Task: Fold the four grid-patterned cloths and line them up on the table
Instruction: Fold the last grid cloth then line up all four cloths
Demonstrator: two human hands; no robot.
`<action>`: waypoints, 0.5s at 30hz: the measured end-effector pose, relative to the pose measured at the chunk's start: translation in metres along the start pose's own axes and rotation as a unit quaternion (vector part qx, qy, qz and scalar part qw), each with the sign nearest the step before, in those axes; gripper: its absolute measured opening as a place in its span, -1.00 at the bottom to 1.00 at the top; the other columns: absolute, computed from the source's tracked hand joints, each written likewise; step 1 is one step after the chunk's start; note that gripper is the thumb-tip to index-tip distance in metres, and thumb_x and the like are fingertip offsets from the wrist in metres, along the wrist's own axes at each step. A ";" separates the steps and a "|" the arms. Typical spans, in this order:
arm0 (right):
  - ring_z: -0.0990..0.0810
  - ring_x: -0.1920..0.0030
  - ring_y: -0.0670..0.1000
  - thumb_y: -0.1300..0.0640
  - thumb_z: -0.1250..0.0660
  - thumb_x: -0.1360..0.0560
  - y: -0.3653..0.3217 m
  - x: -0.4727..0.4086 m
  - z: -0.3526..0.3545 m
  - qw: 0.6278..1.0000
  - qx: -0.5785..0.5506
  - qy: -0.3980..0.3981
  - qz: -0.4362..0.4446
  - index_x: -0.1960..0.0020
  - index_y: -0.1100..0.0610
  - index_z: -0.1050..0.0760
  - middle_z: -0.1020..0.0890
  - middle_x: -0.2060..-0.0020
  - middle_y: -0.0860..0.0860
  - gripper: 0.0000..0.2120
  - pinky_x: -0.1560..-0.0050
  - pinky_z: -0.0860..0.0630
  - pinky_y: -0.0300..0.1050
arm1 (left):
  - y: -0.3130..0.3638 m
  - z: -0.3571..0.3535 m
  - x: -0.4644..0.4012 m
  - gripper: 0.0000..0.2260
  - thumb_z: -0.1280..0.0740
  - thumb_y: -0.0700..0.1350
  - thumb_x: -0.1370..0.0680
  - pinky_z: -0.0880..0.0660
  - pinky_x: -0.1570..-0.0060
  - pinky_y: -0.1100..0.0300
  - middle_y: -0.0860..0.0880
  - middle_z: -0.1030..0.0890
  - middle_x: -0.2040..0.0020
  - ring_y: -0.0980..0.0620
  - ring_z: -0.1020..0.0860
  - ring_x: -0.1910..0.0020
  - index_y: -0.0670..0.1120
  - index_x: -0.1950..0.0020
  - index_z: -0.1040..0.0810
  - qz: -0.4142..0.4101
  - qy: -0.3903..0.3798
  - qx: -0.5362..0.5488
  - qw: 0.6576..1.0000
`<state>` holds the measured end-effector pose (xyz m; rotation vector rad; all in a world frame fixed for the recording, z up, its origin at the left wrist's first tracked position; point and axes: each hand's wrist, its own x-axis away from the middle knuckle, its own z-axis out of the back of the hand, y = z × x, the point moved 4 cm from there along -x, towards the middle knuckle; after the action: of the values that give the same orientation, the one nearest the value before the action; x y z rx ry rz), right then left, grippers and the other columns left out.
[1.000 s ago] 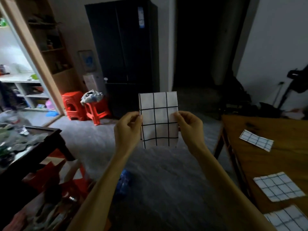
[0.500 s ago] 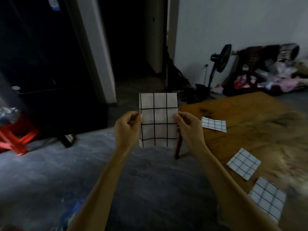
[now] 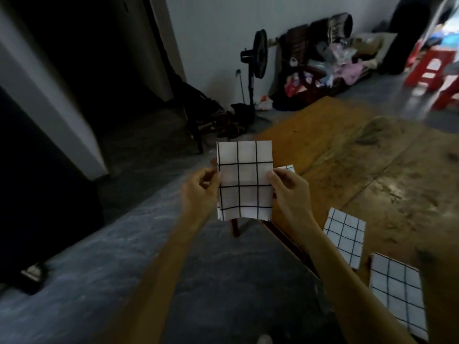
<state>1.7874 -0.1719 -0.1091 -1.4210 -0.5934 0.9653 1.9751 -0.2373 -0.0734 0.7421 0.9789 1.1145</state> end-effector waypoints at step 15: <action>-0.63 0.01 -0.04 0.09 -0.29 -0.56 0.140 -0.062 0.079 0.956 0.002 0.199 -0.217 -0.10 0.08 -0.54 -0.63 0.04 -0.02 -0.85 0.03 -0.62 -0.08 | -0.074 -0.222 -0.100 -0.82 -0.31 -0.14 -0.57 -0.55 -0.01 0.16 -0.04 -0.60 -0.02 0.04 -0.56 -0.02 -0.15 -0.14 -0.57 0.029 -0.270 -0.013 0.962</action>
<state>1.6618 -0.1956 -0.2244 -1.3555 -0.5647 0.3192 1.7874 -0.3513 -0.2016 0.9914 0.4809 0.9006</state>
